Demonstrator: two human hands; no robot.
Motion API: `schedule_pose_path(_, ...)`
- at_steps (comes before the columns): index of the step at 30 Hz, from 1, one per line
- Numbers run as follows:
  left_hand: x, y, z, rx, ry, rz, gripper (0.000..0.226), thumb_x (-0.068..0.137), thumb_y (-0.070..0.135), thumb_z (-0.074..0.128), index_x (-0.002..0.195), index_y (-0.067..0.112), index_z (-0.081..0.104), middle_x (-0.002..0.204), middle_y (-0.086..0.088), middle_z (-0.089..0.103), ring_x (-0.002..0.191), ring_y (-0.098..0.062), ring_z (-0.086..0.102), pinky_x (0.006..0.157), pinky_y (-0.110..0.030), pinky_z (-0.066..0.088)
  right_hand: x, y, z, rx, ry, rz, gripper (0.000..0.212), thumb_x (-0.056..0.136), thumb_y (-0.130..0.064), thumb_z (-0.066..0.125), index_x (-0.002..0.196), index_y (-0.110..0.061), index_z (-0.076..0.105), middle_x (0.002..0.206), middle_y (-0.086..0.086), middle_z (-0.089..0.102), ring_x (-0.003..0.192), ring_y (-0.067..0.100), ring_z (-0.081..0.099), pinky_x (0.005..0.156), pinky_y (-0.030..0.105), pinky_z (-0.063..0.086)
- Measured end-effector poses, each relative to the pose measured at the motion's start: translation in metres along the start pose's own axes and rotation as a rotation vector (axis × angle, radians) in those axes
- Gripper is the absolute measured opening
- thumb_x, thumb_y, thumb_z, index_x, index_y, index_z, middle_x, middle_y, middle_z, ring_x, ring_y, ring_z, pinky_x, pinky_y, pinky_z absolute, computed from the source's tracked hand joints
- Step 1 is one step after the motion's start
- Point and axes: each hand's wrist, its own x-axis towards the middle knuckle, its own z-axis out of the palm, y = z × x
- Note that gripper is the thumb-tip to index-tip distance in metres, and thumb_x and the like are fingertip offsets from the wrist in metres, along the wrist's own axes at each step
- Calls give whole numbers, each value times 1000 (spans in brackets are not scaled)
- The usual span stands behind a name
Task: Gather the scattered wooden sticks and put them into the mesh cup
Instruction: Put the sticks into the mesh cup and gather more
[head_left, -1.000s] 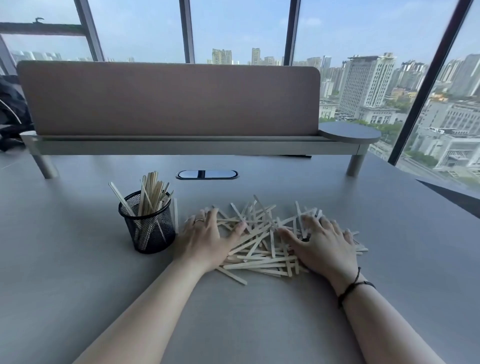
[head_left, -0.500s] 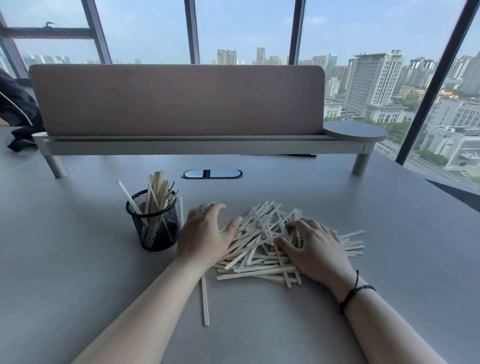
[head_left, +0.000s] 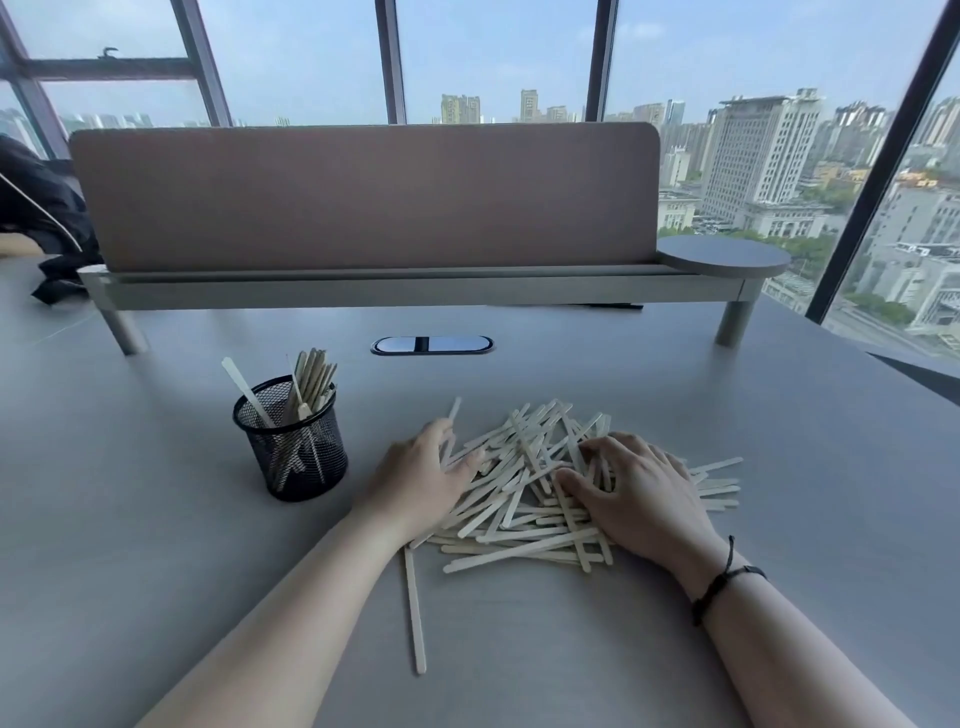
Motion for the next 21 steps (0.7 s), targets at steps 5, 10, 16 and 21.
schedule_pose_path(5,-15,0,-11,-172,11,152,61,82,66,65,130,29,59,119,17,71,116,-3,62,99,-26,45,-1,0,0,14,-4,-17,63,81,-79,43,128,-39,55,139,-11,52,130,18,47,109,35,29)
schedule_pose_path(10,-41,-16,-42,-100,-422,256,116,42,86,73,146,60,27,160,26,19,145,9,19,121,-28,21,-1,2,0,26,22,-21,57,82,-75,49,127,-41,54,138,-10,55,130,18,48,108,36,30)
schedule_pose_path(16,-58,-34,-57,140,-596,269,146,38,66,92,145,67,-7,162,28,-17,147,10,-18,123,-22,-2,-1,1,0,29,22,-2,59,81,-76,50,128,-42,52,140,-8,55,133,20,45,108,37,29)
schedule_pose_path(21,-54,-12,-36,125,-383,266,144,40,81,84,151,58,-5,168,16,2,152,1,-5,125,-26,5,-3,-4,2,2,13,-17,62,82,-77,46,130,-40,52,140,-10,54,135,17,41,110,38,26)
